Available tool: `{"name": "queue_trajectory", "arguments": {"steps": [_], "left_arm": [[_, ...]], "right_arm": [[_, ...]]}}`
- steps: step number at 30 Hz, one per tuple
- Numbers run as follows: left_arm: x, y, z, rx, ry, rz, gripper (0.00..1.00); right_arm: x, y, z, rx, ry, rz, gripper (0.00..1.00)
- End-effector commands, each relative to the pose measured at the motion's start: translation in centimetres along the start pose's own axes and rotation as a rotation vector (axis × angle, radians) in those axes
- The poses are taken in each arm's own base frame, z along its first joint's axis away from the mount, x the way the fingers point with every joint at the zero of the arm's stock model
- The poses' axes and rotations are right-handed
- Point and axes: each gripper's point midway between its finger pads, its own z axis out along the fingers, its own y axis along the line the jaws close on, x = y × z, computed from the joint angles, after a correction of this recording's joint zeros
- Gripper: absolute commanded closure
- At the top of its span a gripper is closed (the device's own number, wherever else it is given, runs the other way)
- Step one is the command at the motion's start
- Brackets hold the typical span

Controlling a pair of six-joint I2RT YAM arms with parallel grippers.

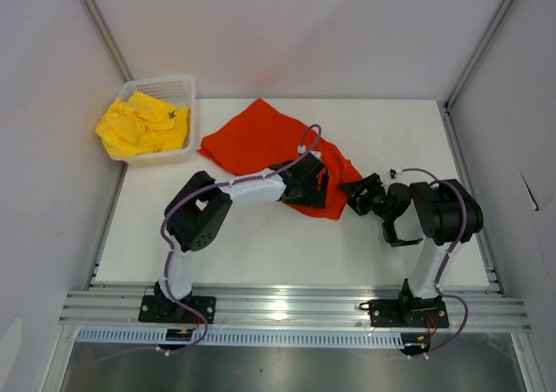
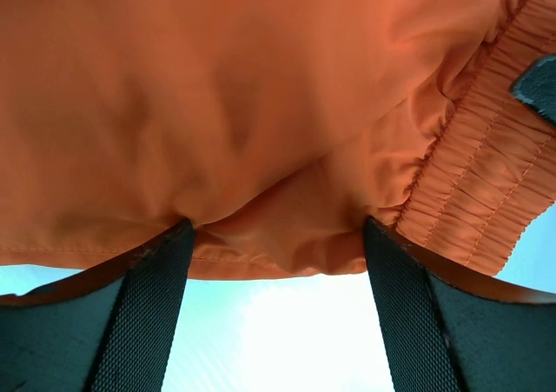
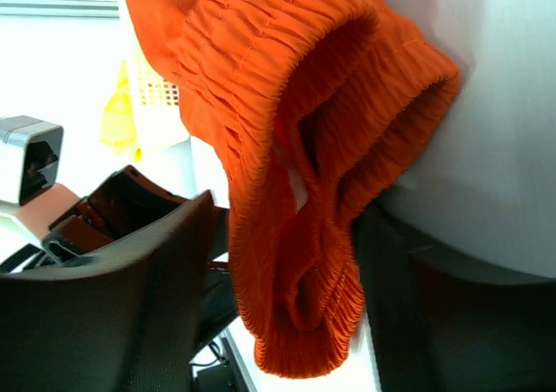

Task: Fold and stack the shorts
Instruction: Fold the shorts

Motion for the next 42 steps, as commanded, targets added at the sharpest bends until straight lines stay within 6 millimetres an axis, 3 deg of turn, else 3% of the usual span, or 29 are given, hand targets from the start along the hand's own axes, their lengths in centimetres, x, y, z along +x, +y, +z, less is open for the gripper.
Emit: {"name": "queue_trajectory", "arguments": {"steps": [1,4,6,12,17,19,20,22,23,24,28,30,32,33,35,36,39,42], "left_arm": [[1.9,0.6,1.3,-0.007,0.036,0.008,0.20],[2.2,0.6,1.2,0.008,0.030,-0.003,0.21],[2.2,0.5,1.1,0.019,0.029,-0.007,0.21],[2.0,-1.4,0.3,0.136,0.001,-0.019,0.24],[1.2,-2.1,-1.8,0.177,-0.022,-0.015,0.21],[0.2,-2.1,-3.8,0.192,-0.052,-0.020,0.19],[-0.3,-2.2,-4.6,0.206,-0.063,-0.024,0.18],[-1.6,-1.7,-6.5,0.222,-0.095,-0.039,0.16],[-2.0,-1.4,-7.2,0.225,-0.105,-0.042,0.16],[-2.7,-1.3,-8.4,0.234,-0.130,-0.046,0.16],[-4.2,1.9,-9.9,0.206,-0.181,-0.098,0.15],[-3.9,3.5,-9.8,0.184,-0.181,-0.123,0.15],[-4.9,5.2,-10.0,0.173,-0.212,-0.162,0.15],[-3.7,6.5,-9.3,0.147,-0.189,-0.180,0.15],[-4.8,8.2,-9.5,0.140,-0.237,-0.232,0.15],[-3.8,9.3,-8.9,0.120,-0.223,-0.253,0.15],[-5.2,12.4,-9.4,0.099,-0.305,-0.338,0.15],[-6.5,13.3,-9.9,0.099,-0.354,-0.359,0.15]], "right_arm": [[0.3,0.3,0.2,-0.039,0.010,-0.014,0.39],[0.3,0.3,0.6,-0.044,0.015,-0.016,0.50],[0.2,0.5,0.8,-0.047,0.013,-0.023,0.66],[0.2,0.5,0.9,-0.047,0.023,-0.034,0.97],[0.0,0.3,0.8,-0.010,0.056,-0.018,1.00],[0.5,-0.9,0.5,0.070,0.094,-0.023,1.00],[-0.2,0.3,0.4,0.062,0.085,-0.053,1.00],[0.4,-1.5,-0.4,0.192,0.129,-0.079,1.00],[-0.8,0.4,-0.3,0.185,0.114,-0.130,1.00],[-0.2,-1.2,-1.3,0.297,0.153,-0.114,1.00],[-1.3,-1.0,-4.1,0.442,0.227,-0.238,1.00],[-2.1,-0.6,-5.7,0.489,0.262,-0.232,1.00],[-2.6,-0.7,-6.7,0.516,0.302,-0.263,1.00],[-2.6,-1.2,-7.7,0.560,0.323,-0.251,1.00],[-4.3,-1.2,-8.5,0.585,0.304,-0.278,1.00],[-4.9,-1.8,-9.4,0.620,0.297,-0.263,1.00],[-6.5,-2.2,-11.2,0.699,0.279,-0.291,1.00],[-7.0,-1.3,-11.4,0.732,0.271,-0.333,1.00]]}}
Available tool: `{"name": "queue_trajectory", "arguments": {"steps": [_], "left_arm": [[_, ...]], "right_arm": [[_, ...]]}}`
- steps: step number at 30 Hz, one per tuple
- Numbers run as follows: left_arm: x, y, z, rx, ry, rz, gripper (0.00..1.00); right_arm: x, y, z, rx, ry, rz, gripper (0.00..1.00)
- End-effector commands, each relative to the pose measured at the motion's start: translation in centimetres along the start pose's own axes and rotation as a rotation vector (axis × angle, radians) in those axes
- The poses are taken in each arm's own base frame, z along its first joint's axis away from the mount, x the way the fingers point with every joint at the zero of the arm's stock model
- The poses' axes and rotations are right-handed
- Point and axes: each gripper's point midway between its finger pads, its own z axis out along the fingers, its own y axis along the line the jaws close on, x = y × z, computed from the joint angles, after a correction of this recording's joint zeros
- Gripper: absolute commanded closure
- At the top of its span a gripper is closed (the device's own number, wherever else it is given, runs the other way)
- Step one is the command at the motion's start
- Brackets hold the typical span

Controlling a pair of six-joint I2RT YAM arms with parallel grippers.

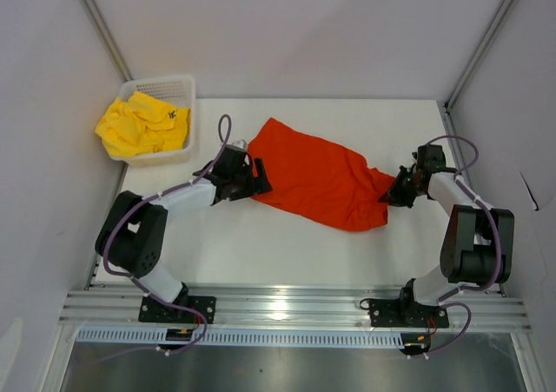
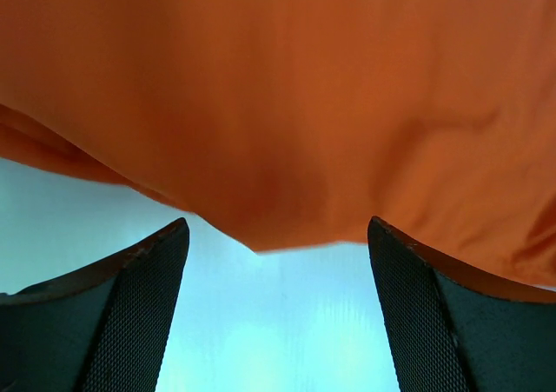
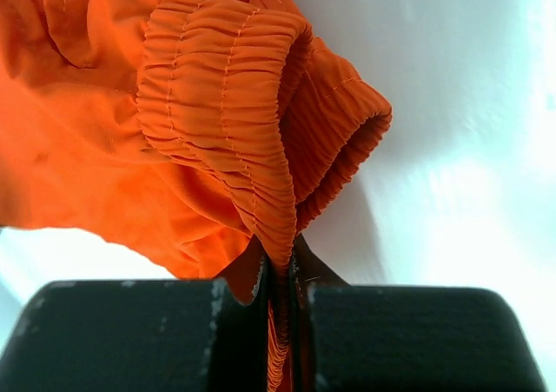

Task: Fold and stack the shorts
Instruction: Fold the shorts

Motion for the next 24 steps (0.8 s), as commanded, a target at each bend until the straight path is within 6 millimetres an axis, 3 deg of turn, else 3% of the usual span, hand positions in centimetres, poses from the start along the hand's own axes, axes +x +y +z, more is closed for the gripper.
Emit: {"name": "queue_trajectory", "arguments": {"steps": [1,2,8,12,18,22,24], "left_arm": [[-5.0,-1.7,-1.5,0.062,-0.172,-0.026,0.15],[-5.9,-2.0,-1.1,0.049,-0.180,-0.022,0.15],[-4.9,-1.1,1.4,0.022,-0.126,-0.024,0.17],[-2.3,-0.8,2.8,0.027,-0.079,-0.025,0.20],[0.4,-1.3,3.3,0.008,-0.043,0.010,0.21],[2.9,-2.2,3.6,-0.004,-0.016,0.049,0.23],[4.3,-1.9,3.6,-0.018,0.002,0.057,0.23]], "right_arm": [[-1.1,0.5,-3.1,0.099,-0.023,-0.103,1.00],[-0.9,0.4,-3.4,0.122,-0.011,-0.098,1.00],[-1.6,3.1,-5.6,0.054,0.014,-0.077,1.00],[-2.4,5.2,-6.7,0.019,0.048,-0.052,1.00],[-3.9,8.1,-8.2,0.033,0.024,-0.098,1.00],[-4.0,10.5,-8.7,0.026,0.059,-0.149,1.00],[-3.5,10.5,-8.5,0.064,0.075,-0.165,1.00]]}}
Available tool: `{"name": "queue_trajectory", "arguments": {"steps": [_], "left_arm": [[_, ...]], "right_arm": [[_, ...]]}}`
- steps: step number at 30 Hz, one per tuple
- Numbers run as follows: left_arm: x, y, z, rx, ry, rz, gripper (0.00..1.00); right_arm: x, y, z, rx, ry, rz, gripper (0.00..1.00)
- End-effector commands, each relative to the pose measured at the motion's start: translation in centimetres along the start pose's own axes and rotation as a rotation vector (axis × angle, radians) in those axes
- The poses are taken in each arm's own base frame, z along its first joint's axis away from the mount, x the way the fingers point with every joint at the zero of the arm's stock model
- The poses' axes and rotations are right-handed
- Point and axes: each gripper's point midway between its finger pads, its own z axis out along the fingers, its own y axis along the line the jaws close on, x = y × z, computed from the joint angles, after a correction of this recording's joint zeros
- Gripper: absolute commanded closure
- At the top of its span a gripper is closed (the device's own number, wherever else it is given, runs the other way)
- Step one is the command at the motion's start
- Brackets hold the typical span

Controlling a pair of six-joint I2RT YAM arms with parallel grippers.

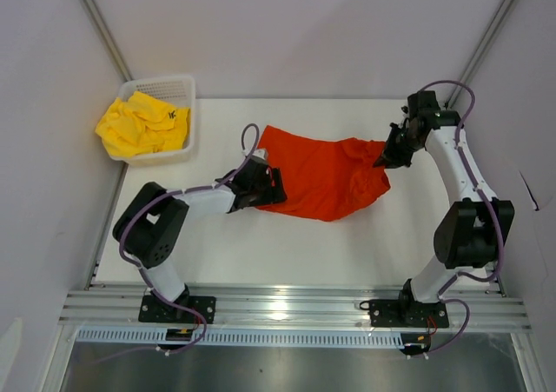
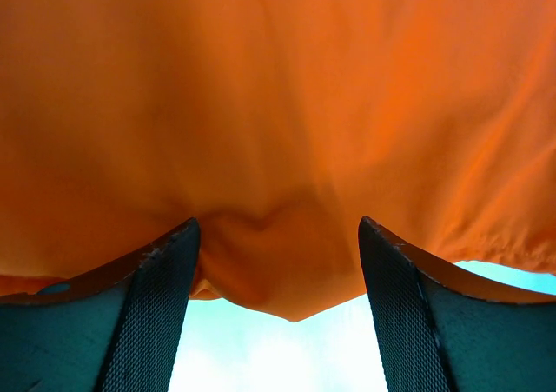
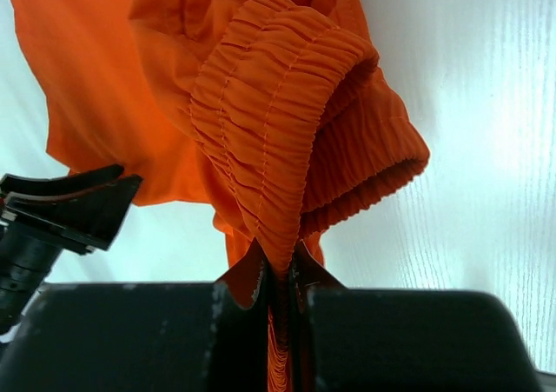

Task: Fold and stack the shorts
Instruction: Fold the shorts

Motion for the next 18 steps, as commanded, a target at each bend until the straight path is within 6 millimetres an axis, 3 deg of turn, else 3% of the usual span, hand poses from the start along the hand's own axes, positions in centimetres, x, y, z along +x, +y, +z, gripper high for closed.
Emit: {"name": "queue_trajectory", "arguments": {"steps": [1,7,13,18], "left_arm": [[2.1,0.0,0.2,-0.026,0.007,0.002,0.23],[6.0,-0.4,0.4,-0.005,0.036,-0.002,0.24],[9.6,-2.7,-0.5,0.055,0.065,0.013,0.26],[11.5,-4.6,-1.4,0.081,0.069,0.029,0.27]], "right_arm": [[0.6,1.6,-1.1,0.041,0.039,-0.036,1.00],[0.8,3.5,-1.2,0.078,0.069,-0.098,1.00],[0.3,4.6,-1.5,0.171,0.070,-0.148,1.00],[-0.7,5.4,-1.3,0.229,0.053,-0.163,1.00]]}}
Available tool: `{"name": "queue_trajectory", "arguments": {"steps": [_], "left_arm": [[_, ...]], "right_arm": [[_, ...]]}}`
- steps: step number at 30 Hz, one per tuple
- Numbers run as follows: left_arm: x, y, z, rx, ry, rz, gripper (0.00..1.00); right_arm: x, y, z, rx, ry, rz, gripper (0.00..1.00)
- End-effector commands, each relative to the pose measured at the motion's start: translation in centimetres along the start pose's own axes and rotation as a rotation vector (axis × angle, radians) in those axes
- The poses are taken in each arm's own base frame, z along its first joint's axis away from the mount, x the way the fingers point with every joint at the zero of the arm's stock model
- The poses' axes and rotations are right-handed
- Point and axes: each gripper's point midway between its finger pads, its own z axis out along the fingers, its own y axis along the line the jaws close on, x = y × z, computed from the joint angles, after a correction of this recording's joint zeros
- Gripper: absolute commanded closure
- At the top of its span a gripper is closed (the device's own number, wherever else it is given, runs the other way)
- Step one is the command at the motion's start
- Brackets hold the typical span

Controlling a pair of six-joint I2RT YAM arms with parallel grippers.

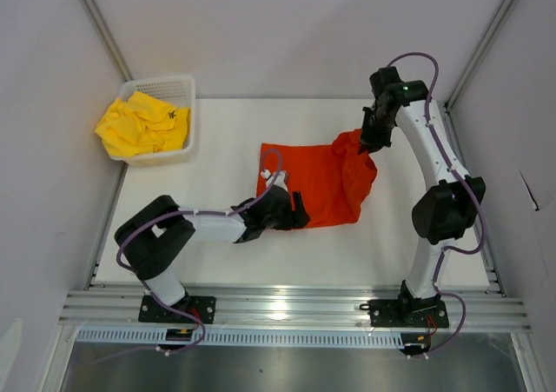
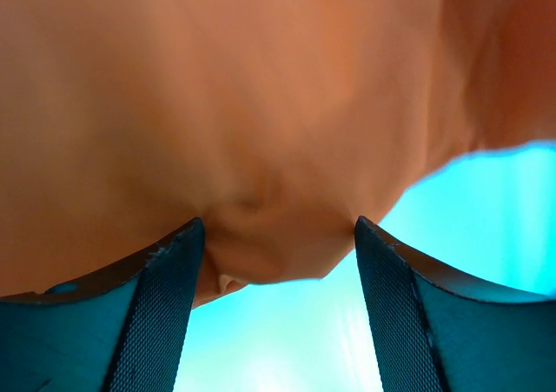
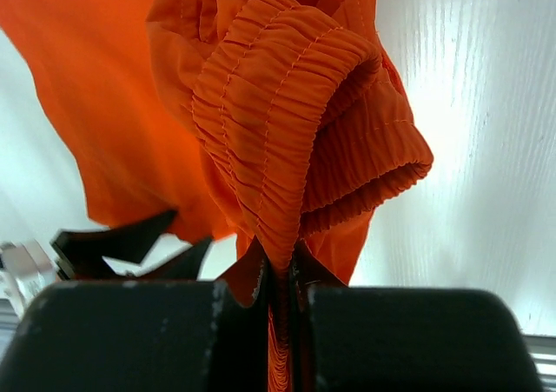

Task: Fold and stack the shorts
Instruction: Fold the shorts

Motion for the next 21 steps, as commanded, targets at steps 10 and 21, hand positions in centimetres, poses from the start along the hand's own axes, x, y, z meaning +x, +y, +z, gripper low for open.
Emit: {"name": "queue_trajectory", "arguments": {"steps": [10,21], "left_arm": [[5.1,-2.9,-4.4,0.004,0.133,0.032,0.22],[-3.0,3.7,-12.0,0.009,-0.002,-0.062,0.14]], "right_arm": [[0.1,1.4,-1.2,0.114,-0.029,-0.043,1.00],[-0.1,0.7,-0.8,0.175,-0.048,-0.103,1.00]]}}
